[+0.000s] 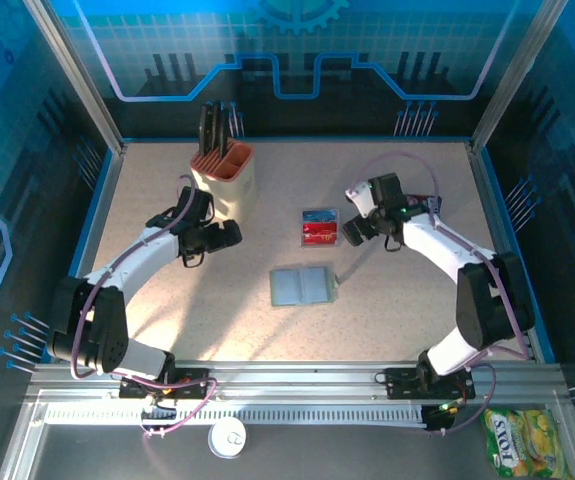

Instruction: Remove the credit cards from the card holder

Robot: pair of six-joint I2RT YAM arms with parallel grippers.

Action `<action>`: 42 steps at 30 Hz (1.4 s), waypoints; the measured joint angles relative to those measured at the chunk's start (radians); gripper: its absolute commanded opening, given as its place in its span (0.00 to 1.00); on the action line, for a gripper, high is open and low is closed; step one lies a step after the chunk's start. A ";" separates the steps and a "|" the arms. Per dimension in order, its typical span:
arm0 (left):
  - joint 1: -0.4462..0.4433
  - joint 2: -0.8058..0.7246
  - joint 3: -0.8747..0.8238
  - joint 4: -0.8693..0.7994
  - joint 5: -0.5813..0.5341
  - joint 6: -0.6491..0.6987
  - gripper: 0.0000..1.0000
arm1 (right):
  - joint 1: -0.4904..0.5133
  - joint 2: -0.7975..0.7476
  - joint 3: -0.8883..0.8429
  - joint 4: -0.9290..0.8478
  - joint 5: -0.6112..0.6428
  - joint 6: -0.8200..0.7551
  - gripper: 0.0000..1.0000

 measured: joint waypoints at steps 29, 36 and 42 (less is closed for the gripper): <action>0.206 0.049 -0.549 1.267 -0.095 0.453 0.99 | -0.201 -0.031 -0.641 1.119 -0.024 0.223 1.00; 0.217 0.106 -0.554 1.349 -0.005 0.454 0.99 | -0.201 -0.031 -0.623 1.120 -0.048 0.223 1.00; 0.216 0.106 -0.554 1.369 0.017 0.454 0.99 | -0.203 -0.031 -0.621 1.120 -0.055 0.224 1.00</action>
